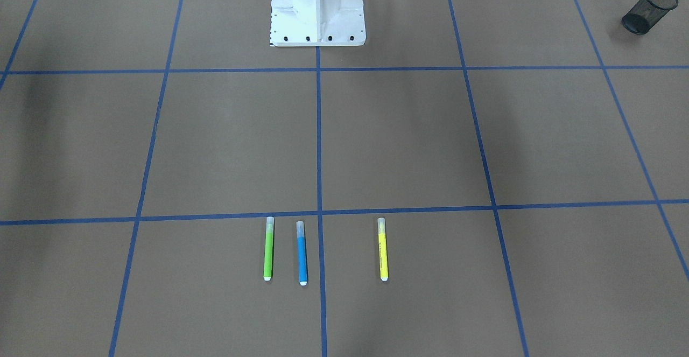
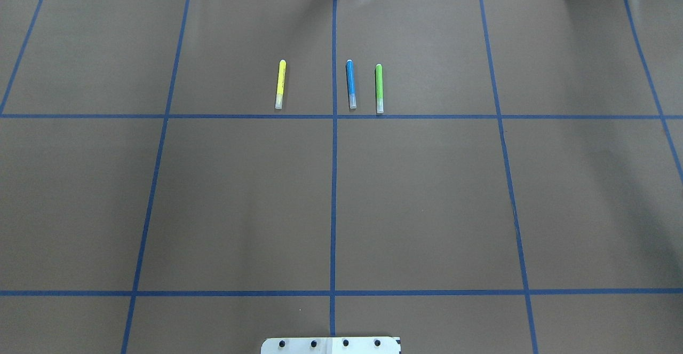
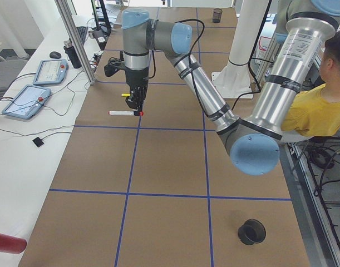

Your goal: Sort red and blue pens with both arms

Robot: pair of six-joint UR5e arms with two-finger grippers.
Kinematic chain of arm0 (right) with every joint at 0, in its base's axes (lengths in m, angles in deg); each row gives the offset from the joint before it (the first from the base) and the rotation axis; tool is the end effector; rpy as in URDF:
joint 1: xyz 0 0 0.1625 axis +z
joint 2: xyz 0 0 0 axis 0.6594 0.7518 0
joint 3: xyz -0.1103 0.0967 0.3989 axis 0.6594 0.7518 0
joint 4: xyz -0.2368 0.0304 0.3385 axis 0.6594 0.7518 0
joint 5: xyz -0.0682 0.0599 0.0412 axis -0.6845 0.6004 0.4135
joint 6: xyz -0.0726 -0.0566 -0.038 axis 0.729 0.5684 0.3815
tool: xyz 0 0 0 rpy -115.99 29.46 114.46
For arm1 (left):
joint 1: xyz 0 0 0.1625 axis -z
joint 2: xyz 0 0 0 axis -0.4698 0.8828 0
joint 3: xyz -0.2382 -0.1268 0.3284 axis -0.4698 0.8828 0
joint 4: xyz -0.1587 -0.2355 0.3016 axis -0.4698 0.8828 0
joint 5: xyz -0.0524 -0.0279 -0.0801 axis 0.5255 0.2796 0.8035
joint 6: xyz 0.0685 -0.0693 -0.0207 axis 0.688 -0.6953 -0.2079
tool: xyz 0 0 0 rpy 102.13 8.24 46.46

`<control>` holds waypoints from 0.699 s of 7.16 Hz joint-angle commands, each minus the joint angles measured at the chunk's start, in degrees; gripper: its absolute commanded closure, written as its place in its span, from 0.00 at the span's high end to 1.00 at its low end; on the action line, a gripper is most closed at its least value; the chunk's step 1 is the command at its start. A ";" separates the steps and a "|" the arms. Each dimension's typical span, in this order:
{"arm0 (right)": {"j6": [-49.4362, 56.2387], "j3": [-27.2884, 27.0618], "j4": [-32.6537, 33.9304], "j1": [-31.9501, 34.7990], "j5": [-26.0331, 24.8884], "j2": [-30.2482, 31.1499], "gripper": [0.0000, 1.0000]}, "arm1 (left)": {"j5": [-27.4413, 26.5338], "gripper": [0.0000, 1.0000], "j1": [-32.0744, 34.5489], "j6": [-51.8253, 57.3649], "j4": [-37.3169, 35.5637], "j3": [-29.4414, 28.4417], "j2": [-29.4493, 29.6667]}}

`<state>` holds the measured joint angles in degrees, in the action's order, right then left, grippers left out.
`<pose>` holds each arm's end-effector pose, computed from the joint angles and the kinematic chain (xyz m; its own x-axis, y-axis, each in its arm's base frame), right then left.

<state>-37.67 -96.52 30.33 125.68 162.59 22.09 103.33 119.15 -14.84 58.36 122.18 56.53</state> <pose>0.0124 -0.4850 0.5167 0.6503 -0.2073 0.7309 0.0193 0.9662 0.2569 -0.0876 -0.4857 0.3492 0.8190 0.2171 -0.5312 -0.1466 0.9741 0.1722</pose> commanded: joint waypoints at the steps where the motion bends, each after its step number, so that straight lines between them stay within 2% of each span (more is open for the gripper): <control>1: -0.12 0.12 0.09 -0.05 0.00 -0.05 1.00 | 4.37 0.00 10.61 4.67 -0.59 -0.31 -12.39; 3: -0.12 0.21 0.09 -0.05 0.00 0.04 1.00 | 8.31 0.00 19.13 4.67 -0.24 -0.31 -25.14; 5: -0.73 0.03 0.09 -0.05 0.00 0.13 1.00 | 8.24 0.00 28.52 5.02 -0.07 -0.40 -35.69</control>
<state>-38.06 -96.39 30.42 125.66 162.59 22.21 111.42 141.91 -10.05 58.17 121.83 27.27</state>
